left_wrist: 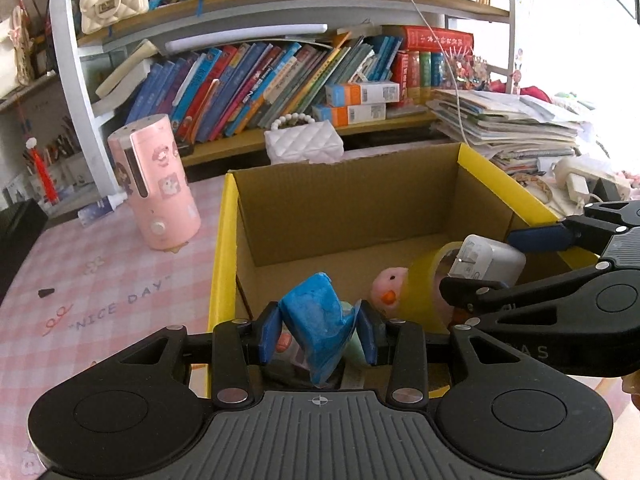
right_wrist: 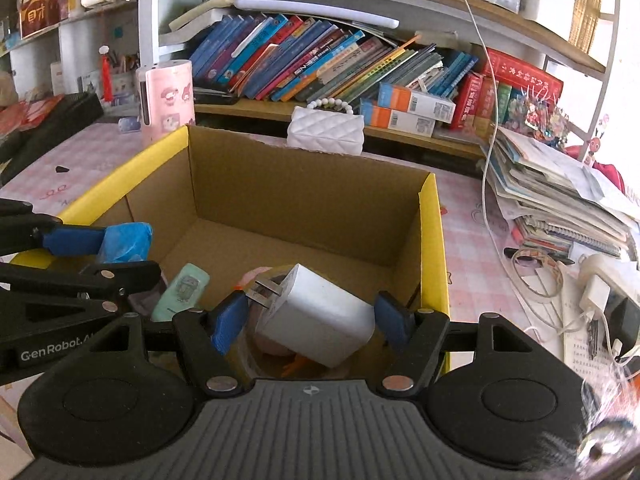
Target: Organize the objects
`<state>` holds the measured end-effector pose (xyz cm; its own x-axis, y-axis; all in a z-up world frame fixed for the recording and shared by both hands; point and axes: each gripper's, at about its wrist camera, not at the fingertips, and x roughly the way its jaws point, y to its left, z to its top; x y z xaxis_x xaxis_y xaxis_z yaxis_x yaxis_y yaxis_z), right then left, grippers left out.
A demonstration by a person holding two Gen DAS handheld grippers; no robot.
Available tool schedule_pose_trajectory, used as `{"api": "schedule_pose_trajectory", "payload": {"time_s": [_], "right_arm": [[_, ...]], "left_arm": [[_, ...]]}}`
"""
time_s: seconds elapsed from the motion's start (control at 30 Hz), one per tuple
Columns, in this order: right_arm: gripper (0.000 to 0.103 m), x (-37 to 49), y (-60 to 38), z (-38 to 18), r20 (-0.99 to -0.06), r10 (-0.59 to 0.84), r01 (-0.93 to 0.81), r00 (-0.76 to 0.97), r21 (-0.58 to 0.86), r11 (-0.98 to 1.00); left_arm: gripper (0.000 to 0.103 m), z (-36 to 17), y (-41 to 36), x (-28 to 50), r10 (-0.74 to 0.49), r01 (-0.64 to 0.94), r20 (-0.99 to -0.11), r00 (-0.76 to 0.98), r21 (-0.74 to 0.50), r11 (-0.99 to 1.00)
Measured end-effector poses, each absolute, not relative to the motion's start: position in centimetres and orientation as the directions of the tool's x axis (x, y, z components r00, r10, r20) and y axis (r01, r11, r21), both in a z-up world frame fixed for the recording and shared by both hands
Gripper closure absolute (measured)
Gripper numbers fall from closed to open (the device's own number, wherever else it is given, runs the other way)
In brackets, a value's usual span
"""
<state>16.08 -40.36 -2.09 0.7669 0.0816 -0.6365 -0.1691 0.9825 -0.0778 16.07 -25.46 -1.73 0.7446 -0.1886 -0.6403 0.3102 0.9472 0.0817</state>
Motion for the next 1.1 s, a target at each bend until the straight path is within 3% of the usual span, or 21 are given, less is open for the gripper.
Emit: {"api": "schedule_pose_trajectory", "payload": {"time_s": [0.17,0.27,0.33,0.5,0.77,1.1], "right_arm": [[0.035,16.2,-40.3,-2.0,-0.643,0.078,-0.168,0.762,-0.08,0.983],[0.034,15.9,-40.3,-1.8,-0.639,0.068,-0.156,0.766,-0.083,0.984],[0.029,15.5,-40.3,-1.6,-0.631,0.054,-0.147,0.774,-0.096,0.984],[0.027,13.8,-40.6,-0.5,-0.592,0.04,-0.105,0.805,-0.076,0.992],[0.025,9.8,-38.8,1.7,-0.51,0.011,-0.032,0.86,-0.031,0.999],[0.015,4.7,-32.9,2.3,-0.506,-0.036,0.035,0.862,-0.012,0.999]], "left_arm": [[0.057,-1.4,-25.1,15.8,-0.196,0.304,-0.637,0.745,0.064,0.95],[0.046,-1.0,-24.8,15.3,-0.204,0.299,-0.622,0.756,0.052,0.953],[0.033,-0.6,-24.3,14.8,-0.208,0.289,-0.606,0.768,0.038,0.956],[0.021,1.0,-23.5,12.7,-0.228,0.288,-0.546,0.806,0.025,0.957],[0.015,3.2,-20.0,8.6,-0.216,0.229,-0.473,0.854,-0.03,0.973],[0.007,3.1,-13.7,3.7,-0.049,0.046,-0.488,0.871,-0.017,0.999]]}}
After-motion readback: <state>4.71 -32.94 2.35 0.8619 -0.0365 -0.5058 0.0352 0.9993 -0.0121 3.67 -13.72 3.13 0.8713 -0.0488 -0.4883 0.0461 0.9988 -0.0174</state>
